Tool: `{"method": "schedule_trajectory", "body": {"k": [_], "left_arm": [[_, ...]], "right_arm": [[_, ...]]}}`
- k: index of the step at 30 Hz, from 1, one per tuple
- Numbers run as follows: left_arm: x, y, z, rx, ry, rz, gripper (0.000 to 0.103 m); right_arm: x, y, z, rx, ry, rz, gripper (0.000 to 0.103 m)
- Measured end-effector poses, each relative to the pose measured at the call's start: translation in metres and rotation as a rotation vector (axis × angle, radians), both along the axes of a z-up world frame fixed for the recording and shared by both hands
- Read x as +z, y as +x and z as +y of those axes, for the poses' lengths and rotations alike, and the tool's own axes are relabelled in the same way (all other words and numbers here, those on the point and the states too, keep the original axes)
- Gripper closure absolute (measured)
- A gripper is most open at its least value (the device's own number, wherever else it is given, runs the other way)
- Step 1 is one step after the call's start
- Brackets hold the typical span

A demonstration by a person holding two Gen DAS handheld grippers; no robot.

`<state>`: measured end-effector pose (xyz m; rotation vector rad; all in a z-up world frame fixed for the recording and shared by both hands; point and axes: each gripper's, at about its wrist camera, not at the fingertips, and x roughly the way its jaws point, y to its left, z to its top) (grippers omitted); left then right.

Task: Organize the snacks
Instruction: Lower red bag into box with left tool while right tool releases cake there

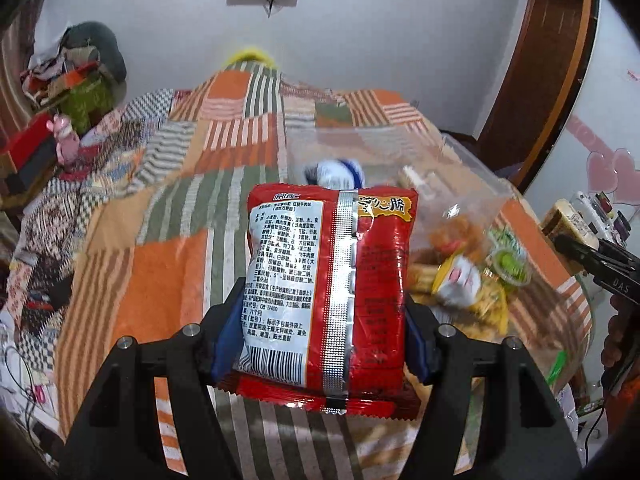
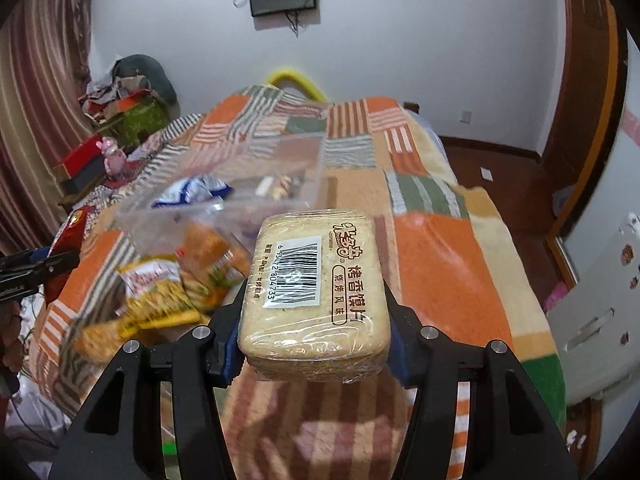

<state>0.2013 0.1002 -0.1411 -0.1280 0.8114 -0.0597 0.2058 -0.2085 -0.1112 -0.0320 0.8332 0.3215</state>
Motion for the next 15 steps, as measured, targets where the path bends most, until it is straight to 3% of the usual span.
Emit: {"method": "schedule_trajectory", "body": {"k": [15], "left_arm": [[0.037,0.052,-0.019,-0.012,0.025,-0.096,0.037]], "right_arm": [[0.022,0.032,0.043,0.076,0.060,-0.098,0.051]]}}
